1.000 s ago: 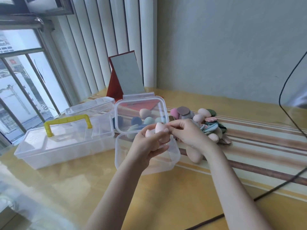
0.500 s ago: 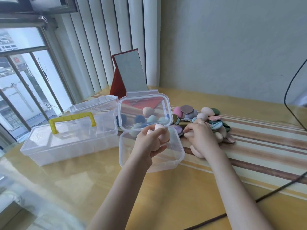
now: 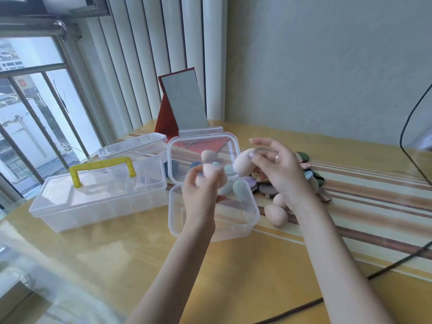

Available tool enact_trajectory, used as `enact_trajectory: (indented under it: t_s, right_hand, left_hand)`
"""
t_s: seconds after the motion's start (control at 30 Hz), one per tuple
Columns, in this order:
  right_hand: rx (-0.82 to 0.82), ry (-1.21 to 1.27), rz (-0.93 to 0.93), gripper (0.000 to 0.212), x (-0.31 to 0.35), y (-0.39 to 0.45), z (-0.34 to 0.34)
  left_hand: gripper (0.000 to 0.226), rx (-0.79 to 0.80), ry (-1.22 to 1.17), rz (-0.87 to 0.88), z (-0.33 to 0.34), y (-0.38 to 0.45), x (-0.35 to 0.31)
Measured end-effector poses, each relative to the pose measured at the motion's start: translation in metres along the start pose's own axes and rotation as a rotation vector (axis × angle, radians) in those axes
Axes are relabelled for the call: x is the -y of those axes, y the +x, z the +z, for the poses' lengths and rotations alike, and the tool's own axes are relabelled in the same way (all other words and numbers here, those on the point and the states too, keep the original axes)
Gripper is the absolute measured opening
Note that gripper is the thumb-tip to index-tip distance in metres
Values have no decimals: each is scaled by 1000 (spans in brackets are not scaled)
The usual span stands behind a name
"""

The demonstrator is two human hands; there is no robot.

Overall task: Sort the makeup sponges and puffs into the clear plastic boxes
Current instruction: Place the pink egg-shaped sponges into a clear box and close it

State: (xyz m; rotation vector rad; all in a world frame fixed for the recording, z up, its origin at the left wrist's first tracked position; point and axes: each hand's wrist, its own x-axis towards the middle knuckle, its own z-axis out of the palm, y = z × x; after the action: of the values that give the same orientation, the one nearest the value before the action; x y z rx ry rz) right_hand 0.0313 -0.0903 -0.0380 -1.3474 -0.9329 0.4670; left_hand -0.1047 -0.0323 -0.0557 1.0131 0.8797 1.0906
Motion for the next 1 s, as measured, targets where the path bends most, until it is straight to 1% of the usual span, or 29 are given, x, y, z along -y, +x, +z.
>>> enact_trajectory:
  t_s: [0.03,0.07,0.1,0.13,0.17,0.23,0.27,0.3,0.33,0.37,0.4,0.47,0.53,0.67,0.77,0.8,0.9,1.0]
  right_hand:
    - [77,-27,39,22,3,-4,7]
    - [152,-105,78,20,3,-8,13]
    - [221,-191,118,17,4,-13,19]
    - [281,-272,152,14,3,-17,24]
    - [328,-351,175,12,3,-20,29]
    - [385,-511,163,11,2,-22,38]
    - [418,-554,154,11,2,-23,42]
    - [458,-561,159,12,3,-25,48]
    - [497,-561,173,14,3,-27,54]
    - [524,-566,188,16,3,-28,60]
    - [532,-570,196,19,2,-30,67]
    - [499,-548,184,22,-2,-31,83]
    - [433,-573,136,22,-7,-31,99]
    - [314,-662,61,10,-12,-33,118]
    - [217,-773,7,9,-13,-32,118]
    - [225,-770,10,9,-14,-31,117]
    - [343,-704,42,8,-14,-30,117]
    - [382,-693,58,22,-14,-28,117]
  left_hand:
    - [16,-53,-37,103,-3,-3,-3]
    - [16,-84,-59,215,-8,-5,-7]
    - [16,-81,-44,321,-16,-4,-11]
    - [17,-33,10,414,-25,-1,-15]
    - [18,47,122,484,-37,6,-20]
    - [20,217,491,559,-62,24,-25]
    - [21,270,661,577,-73,31,-24]
    - [23,293,763,586,-82,37,-20]
    - [26,276,773,585,-88,39,-15]
    - [27,222,702,569,-90,38,-9]
    - [26,142,584,547,-90,35,-3]
    - [22,-13,378,512,-89,31,8]
    - [20,-72,274,477,-88,29,12]
    - [19,-88,210,497,-88,28,11]
    - [20,-43,176,525,-87,27,10]
    - [21,-34,207,538,-88,27,10]
    - [22,6,355,540,-93,33,11]
    - [23,65,443,543,-98,38,11]
